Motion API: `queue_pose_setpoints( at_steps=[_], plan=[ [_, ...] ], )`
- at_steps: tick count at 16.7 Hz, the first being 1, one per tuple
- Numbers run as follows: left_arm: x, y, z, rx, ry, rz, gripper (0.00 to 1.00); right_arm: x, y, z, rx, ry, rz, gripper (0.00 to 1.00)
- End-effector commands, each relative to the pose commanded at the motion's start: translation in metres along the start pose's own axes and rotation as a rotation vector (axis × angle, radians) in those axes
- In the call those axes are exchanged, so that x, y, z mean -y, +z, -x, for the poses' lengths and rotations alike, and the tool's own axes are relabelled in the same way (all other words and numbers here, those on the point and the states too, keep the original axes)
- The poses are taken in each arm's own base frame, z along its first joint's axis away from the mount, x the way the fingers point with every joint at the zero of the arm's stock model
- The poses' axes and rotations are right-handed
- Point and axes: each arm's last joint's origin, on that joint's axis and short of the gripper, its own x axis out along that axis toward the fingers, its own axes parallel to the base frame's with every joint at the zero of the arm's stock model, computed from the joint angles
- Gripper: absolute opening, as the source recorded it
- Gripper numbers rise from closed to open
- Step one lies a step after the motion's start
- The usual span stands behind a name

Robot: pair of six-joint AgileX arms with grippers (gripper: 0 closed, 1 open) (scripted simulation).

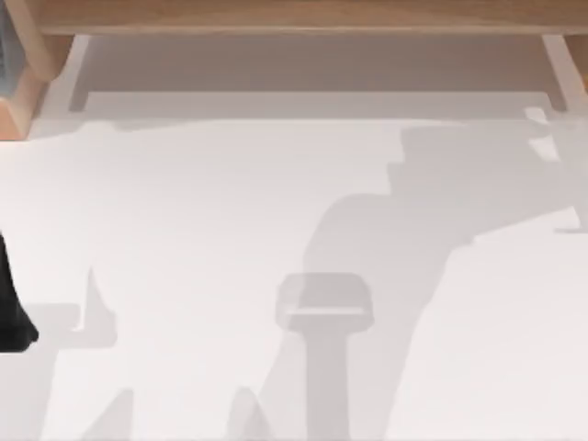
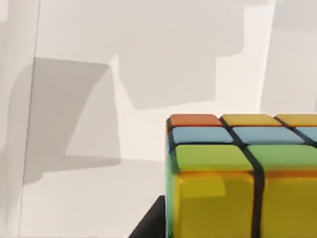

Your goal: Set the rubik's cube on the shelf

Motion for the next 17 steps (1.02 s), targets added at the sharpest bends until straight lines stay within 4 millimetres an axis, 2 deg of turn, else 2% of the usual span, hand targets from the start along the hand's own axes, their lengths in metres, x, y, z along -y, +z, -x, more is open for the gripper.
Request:
queue_pose_setpoints(
  at_steps=[3,6,12,17],
  plan=[
    [0.0,0.0,0.0,0.0,0.0,0.0,1.0,-0.038,-0.001,0.027,0.064,-0.101,0.055,0.0],
    [0.0,0.0,0.0,0.0,0.0,0.0,1.0,-0.088,-0.004,0.041,0.142,-0.184,0.116,0.0],
    [0.0,0.0,0.0,0.0,0.0,0.0,1.0,-0.203,-0.013,0.047,0.396,-0.288,0.208,0.0],
    [0.0,0.0,0.0,0.0,0.0,0.0,1.0,-0.286,-0.014,0.048,0.71,-0.298,0.16,0.0]
  ],
)
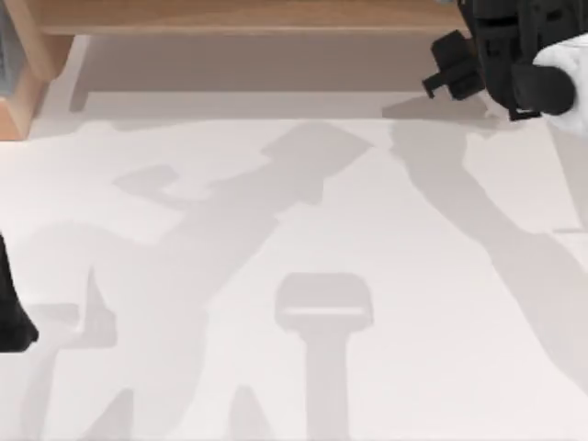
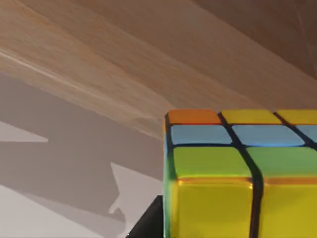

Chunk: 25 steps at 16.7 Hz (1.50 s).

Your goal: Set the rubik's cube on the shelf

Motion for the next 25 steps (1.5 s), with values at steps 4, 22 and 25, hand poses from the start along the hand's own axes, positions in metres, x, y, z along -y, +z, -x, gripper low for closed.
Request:
queue_pose_setpoints(
  at_steps=[4,22,25],
  plan=[
    [0.0,0.0,0.0,0.0,0.0,0.0,1.0,-0.059,0.011,0.009,0.228,-0.009,-0.137,0.0],
    [0.0,0.0,0.0,0.0,0.0,0.0,1.0,-0.171,0.007,0.019,0.688,0.036,-0.595,0.0],
    [0.0,0.0,0.0,0.0,0.0,0.0,1.0,-0.169,0.007,0.017,0.685,0.033,-0.594,0.0]
  ],
)
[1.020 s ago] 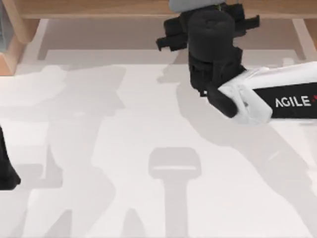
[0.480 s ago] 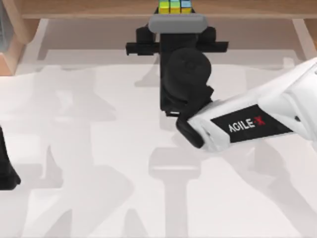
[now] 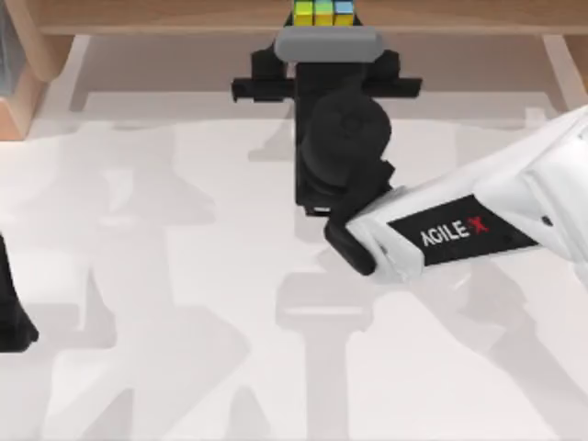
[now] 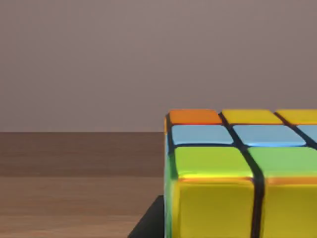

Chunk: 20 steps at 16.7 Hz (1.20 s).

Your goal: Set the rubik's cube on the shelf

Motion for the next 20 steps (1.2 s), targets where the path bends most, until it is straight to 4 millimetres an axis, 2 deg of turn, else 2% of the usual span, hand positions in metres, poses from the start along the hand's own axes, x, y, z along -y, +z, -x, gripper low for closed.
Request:
queue_pose_setpoints(
  at_steps=[4,13,15,19,20],
  plan=[
    [0.0,0.0,0.0,0.0,0.0,0.0,1.0,-0.005,0.004,-0.018,0.007,0.012,-0.011,0.0],
    [0.0,0.0,0.0,0.0,0.0,0.0,1.0,-0.004,-0.004,-0.092,0.002,0.006,-0.004,0.0],
    [0.0,0.0,0.0,0.0,0.0,0.0,1.0,-0.003,-0.006,-0.098,0.002,0.003,-0.002,0.0],
    [0.0,0.0,0.0,0.0,0.0,0.0,1.0,-0.003,-0.006,-0.098,0.002,0.003,-0.001,0.0],
    [0.0,0.0,0.0,0.0,0.0,0.0,1.0,-0.003,-0.006,-0.098,0.002,0.003,-0.001,0.08]
  ],
)
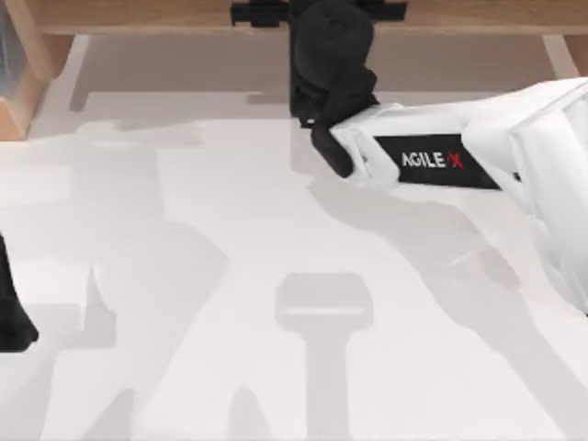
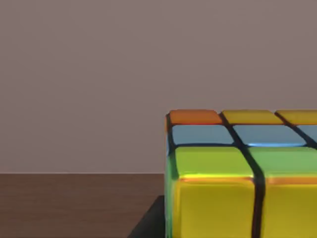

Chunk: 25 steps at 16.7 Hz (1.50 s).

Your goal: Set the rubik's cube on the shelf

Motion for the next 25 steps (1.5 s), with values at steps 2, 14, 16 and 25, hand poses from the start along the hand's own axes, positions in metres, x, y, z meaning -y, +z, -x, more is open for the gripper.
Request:
queue_pose_setpoints(
  at_steps=[2,14,16,25],
  plan=[
    [0.0,0.0,0.0,0.0,0.0,0.0,1.0,0.0,0.0,0.0,0.0,0.0,0.0,0.23],
    [0.0,0.0,0.0,0.0,0.0,0.0,1.0,0.0,0.0,0.0,0.0,0.0,0.0,1.0],
    [0.0,0.0,0.0,0.0,0.0,0.0,1.0,0.0,0.0,0.0,0.0,0.0,0.0,1.0],
    [0.0,0.0,0.0,0.0,0.0,0.0,1.0,-0.016,-0.009,0.021,-0.021,0.096,0.047,1.0]
  ],
)
